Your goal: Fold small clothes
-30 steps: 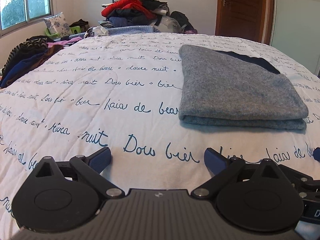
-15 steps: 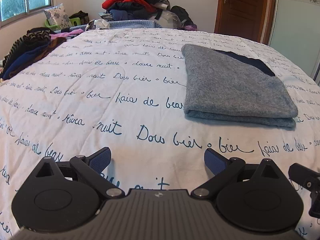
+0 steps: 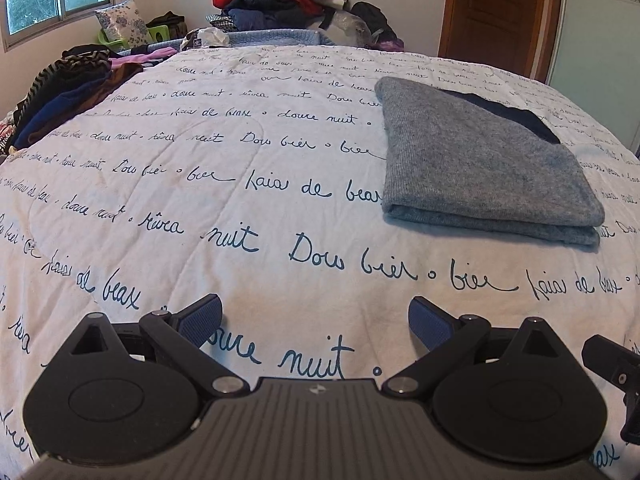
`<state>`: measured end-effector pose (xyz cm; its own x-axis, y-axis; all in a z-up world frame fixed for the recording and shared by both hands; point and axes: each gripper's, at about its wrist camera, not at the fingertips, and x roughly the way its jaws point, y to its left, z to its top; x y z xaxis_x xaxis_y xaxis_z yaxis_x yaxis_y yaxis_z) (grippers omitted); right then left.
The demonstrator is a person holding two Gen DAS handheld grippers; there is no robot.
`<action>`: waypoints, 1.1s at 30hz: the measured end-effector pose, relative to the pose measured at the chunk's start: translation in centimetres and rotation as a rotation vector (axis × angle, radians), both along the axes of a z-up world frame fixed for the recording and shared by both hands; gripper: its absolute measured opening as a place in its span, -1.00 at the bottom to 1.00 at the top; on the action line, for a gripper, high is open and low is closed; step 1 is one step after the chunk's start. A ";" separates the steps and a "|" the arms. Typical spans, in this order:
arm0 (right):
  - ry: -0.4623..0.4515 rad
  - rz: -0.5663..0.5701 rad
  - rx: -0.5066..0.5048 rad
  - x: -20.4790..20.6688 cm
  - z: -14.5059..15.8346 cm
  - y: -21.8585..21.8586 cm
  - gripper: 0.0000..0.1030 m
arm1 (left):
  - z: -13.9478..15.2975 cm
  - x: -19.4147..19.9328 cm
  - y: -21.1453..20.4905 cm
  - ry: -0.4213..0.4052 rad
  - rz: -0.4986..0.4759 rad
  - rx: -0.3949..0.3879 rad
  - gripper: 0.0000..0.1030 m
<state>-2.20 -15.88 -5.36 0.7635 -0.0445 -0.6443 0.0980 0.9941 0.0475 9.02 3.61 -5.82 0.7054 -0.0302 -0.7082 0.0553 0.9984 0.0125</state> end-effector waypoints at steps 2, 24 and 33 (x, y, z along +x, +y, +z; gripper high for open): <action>-0.005 0.000 0.000 -0.1 0.1 0.0 1.00 | 0.1 -0.1 0.1 0.000 0.002 -0.006 0.91; 0.005 0.000 0.016 -0.3 -0.3 -0.2 1.00 | 0.3 -0.2 -0.1 0.018 0.000 -0.001 0.91; -0.017 0.017 -0.021 -0.5 -0.2 0.3 1.00 | 0.3 -0.2 -0.1 0.005 0.006 0.011 0.91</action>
<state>-2.72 -15.63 -5.61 0.7753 -0.0453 -0.6299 0.0809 0.9963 0.0279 8.81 3.47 -5.55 0.7018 -0.0180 -0.7122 0.0495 0.9985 0.0235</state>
